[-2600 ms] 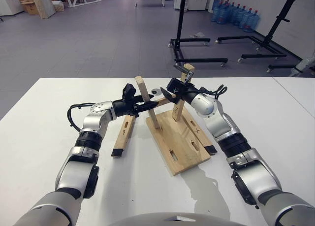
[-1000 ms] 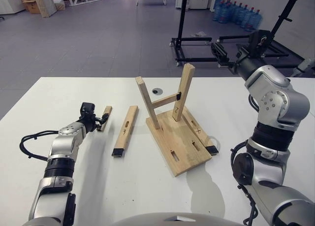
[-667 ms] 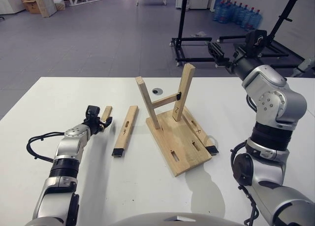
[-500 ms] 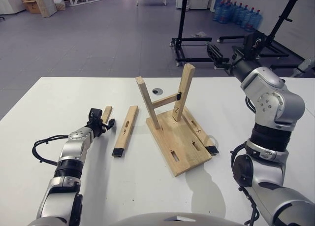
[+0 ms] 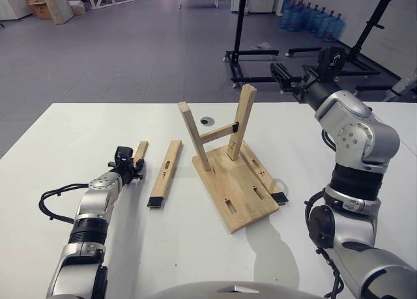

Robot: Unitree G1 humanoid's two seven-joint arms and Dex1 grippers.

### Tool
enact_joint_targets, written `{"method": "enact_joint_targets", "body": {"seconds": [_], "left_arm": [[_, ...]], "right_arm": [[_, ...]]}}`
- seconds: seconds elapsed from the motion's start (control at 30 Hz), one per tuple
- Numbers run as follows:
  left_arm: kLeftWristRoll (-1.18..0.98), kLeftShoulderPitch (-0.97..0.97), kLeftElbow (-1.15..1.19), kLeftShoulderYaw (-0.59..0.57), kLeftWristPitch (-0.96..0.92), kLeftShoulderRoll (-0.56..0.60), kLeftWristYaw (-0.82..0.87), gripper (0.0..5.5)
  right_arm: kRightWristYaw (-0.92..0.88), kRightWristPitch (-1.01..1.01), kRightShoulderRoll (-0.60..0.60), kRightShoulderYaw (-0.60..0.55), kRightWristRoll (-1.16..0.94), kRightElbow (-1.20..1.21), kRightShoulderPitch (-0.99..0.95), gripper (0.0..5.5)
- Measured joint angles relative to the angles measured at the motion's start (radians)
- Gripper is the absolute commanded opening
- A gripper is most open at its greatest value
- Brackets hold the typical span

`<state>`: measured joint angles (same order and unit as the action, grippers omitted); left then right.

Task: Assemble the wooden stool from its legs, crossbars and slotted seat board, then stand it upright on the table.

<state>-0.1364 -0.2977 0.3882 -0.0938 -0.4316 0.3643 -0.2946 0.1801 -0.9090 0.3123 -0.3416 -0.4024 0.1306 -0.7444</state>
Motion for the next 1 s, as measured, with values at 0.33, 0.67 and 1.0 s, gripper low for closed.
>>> {"method": "enact_joint_targets", "body": {"seconds": [0.33, 0.67, 1.0], "left_arm": [[-0.013, 0.021, -0.009, 0.000, 0.057, -0.003, -0.023, 1.27], [-0.298, -0.380, -0.651, -0.141, -0.110, 0.112, -0.096, 1.27], [-0.242, -0.398, -0.642, 0.029, -0.013, 0.025, -0.128, 1.27]], "right_arm": [[-0.004, 0.001, 0.000, -0.001, -0.010, -0.016, 0.000, 5.19], [-0.018, -0.103, 0.041, -0.240, -0.276, -0.158, -0.217, 5.19], [-0.312, -0.345, -0.376, -0.267, -0.838, -0.152, -0.287, 5.19]]}}
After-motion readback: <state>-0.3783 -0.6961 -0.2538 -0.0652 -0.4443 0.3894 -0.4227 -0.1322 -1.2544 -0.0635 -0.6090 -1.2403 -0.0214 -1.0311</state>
